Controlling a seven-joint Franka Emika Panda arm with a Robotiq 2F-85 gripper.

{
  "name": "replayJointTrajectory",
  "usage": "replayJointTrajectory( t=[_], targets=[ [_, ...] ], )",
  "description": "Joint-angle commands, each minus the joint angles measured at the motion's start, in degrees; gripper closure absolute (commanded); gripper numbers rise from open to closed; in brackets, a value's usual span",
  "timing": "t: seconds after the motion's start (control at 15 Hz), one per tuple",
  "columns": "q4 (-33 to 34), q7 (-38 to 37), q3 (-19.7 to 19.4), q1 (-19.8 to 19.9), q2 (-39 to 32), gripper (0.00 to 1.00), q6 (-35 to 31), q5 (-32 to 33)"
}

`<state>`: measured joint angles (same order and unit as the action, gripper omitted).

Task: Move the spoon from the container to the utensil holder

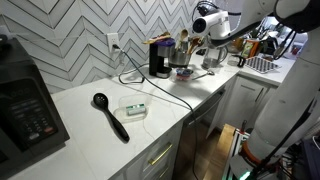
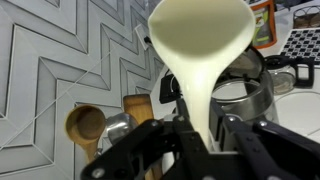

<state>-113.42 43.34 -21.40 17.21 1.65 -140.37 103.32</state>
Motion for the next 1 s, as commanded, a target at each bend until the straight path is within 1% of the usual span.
replayJointTrajectory(
  t=[0.0, 0.13, 0.33, 0.73, 0.93],
  targets=[
    [3.6, -4.2, -0.4, 2.1, -4.5, 0.94, -5.7, 8.9],
    [5.1, -5.6, -0.3, 2.6, -6.1, 0.94, -7.2, 13.8],
    [6.6, -7.4, 0.0, 3.0, -8.1, 0.94, -8.4, 19.6],
    [9.2, -9.6, 0.7, 3.0, -12.8, 0.94, -9.6, 25.8],
    [11.2, -10.8, 0.9, 3.2, -15.0, 0.94, -10.9, 29.9]
  ],
)
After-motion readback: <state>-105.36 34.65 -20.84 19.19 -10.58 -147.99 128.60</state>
